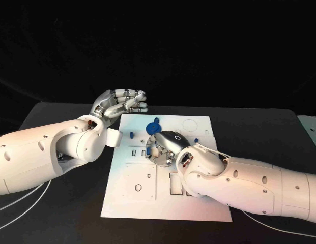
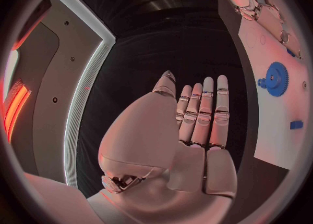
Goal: Assemble the parts on the task board
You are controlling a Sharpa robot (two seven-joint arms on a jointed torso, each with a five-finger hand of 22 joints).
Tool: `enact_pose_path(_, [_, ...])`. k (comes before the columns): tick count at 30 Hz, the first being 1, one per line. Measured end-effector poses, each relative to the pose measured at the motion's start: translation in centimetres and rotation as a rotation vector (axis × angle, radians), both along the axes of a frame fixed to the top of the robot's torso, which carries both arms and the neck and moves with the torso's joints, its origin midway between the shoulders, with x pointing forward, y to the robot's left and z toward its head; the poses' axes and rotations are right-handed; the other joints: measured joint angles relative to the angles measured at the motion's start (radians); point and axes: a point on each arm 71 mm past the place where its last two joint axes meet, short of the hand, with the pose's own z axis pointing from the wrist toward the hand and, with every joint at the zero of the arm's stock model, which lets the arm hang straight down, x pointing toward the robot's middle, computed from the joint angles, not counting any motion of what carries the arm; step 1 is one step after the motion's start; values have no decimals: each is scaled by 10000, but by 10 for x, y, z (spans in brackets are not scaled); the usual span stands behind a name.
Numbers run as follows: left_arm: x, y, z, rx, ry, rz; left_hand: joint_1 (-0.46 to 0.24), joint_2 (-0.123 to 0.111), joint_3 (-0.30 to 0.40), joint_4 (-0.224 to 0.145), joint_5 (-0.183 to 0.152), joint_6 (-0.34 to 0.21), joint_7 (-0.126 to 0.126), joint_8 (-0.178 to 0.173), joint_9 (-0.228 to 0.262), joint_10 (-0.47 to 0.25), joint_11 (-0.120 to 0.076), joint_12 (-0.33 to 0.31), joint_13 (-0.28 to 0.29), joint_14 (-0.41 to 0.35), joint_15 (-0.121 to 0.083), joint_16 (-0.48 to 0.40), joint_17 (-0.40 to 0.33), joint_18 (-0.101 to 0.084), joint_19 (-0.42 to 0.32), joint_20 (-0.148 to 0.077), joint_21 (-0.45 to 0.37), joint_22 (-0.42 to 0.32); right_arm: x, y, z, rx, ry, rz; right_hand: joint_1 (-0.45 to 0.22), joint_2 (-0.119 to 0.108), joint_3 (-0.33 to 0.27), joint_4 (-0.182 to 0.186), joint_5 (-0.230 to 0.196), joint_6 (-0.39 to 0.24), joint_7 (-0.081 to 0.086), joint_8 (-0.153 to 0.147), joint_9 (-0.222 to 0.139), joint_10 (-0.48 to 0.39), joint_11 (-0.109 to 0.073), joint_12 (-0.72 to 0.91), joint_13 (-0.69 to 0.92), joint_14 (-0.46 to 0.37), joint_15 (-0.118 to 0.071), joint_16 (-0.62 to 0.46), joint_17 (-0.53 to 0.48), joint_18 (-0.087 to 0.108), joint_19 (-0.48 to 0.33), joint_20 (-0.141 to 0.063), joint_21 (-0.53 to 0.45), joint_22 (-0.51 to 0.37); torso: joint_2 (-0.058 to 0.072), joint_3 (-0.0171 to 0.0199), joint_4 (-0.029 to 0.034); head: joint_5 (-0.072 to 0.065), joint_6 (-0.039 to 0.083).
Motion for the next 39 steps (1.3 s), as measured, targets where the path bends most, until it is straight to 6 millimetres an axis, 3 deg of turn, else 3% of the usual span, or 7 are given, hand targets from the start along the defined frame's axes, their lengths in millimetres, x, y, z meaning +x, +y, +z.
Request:
enact_pose_path(11, [0,0,0,5,26,-9,0,0,0,0,0,0,0,0,0,0,0,0,0,0,0,0,-1,0,0,0,0,0,-1,-1,0,35,-20,27,-39,-278,-543,178,151,-446,126,-391,-248,-160,159,-193,-1,-14,128,0,-1,0,-1,142,0,-1,0,5,-5,-14,19])
enact_pose_path(20, [2,2,-1,108,54,48,0,0,0,0,0,0,0,0,1,0,0,0,7,0,0,0,57,1,37,37,0,-9,-11,-21,10,550,-352,130,1033,107,-2658,1088,-28,-685,291,-917,-640,-281,283,-268,-2,-18,303,0,-2,2,0,252,-230,-3,-12,6,1,-48,26])
enact_pose_path(23, [4,6,-3,346,66,102,-162,-17,-65,55,0,213,-18,97,33,282,-203,0,18,678,-267,245,315,0,658,-181,260,82,-6,-41,24,986,-829,169,1515,431,-2518,1077,192,-604,231,-917,-673,-138,301,-47,-2,-18,303,0,-2,2,0,252,-632,-3,-37,1,-13,-60,38])
enact_pose_path(32, [15,14,-9,1692,9,-51,-1522,144,-569,70,166,926,-471,362,183,2193,-847,452,221,3210,-1086,1562,1580,-3,2608,-1059,1430,535,12,-114,76,2587,-1455,-84,1614,430,-2317,1218,673,69,81,-479,-605,-145,199,-47,-3,-17,226,0,-2,1,0,251,-961,-4,-249,-2,-111,139,-5])
enact_pose_path(36, [18,15,-13,2620,17,-289,-1651,134,-679,70,166,1314,-774,468,313,3212,-1237,730,488,4657,-1540,3290,3096,-2,3685,-1564,2475,1051,13,-147,88,3121,-1327,-437,1412,361,-2398,1300,753,69,80,-415,-605,-145,199,-47,-3,-17,226,-19,-3,1,0,251,-961,-5,-358,27,-157,277,-92])
enact_pose_path(37, [18,15,-13,2826,14,-318,-1466,24,-705,97,166,1424,-883,515,383,3524,-1399,935,692,4860,-1702,5482,5306,-1,4053,-1778,3097,1407,13,-152,90,3205,-1291,-502,1323,385,-2422,1324,799,69,80,-401,-605,-184,161,-47,-3,-17,226,-81,-3,107,0,251,-1058,-5,-386,37,-164,304,-102])
enact_pose_path(39, [20,13,-14,3278,17,-380,-1119,-98,-705,97,166,1475,-963,522,508,3763,-1499,1383,1245,4959,-1802,8475,8150,-1,4064,-1943,4143,2085,13,-162,94,3349,-1230,-626,1261,396,-2422,1324,809,69,80,-401,-606,-199,146,-48,-3,-17,226,-116,-3,159,0,251,-1152,-5,-448,62,-181,357,-138])
